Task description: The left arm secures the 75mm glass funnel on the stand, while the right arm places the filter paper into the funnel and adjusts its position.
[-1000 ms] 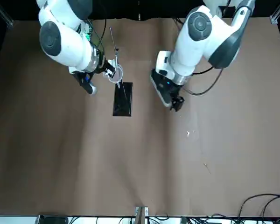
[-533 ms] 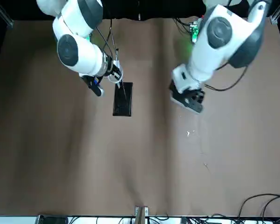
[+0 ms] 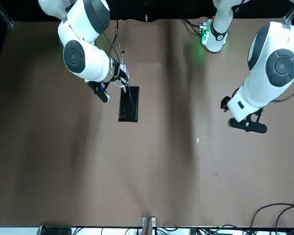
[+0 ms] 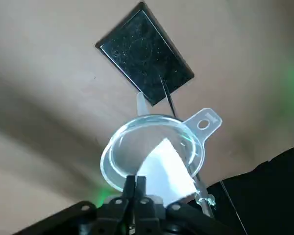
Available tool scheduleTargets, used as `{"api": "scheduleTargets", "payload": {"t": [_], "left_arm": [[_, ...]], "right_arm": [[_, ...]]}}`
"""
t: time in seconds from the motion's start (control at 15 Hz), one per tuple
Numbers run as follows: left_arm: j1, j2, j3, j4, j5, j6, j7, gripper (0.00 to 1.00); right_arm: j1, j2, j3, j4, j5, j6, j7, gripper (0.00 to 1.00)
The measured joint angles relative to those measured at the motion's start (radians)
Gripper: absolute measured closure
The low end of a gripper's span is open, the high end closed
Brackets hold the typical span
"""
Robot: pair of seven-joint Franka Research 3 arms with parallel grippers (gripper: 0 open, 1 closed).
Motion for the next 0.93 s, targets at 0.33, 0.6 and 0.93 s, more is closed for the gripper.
{"api": "scheduleTargets", "payload": {"t": [0.33, 0.6, 0.93], "left_arm": [[0.064, -0.030, 0.020, 0.004, 0.031, -0.009, -0.024, 0.00], [0.073, -0.031, 0.018, 0.005, 0.029, -0.008, -0.024, 0.00], [0.094, -0.059, 0.016, 0.008, -0.008, -0.008, -0.024, 0.00]], "right_arm": [[-0.001, 0.000, -0.003, 0.001, 0.000, 0.000, 0.000, 0.66], [-0.002, 0.000, -0.009, 0.004, 0.000, 0.001, 0.000, 0.54], [-0.035, -0.025, -0.057, 0.017, -0.059, 0.002, -0.057, 0.54]]}}
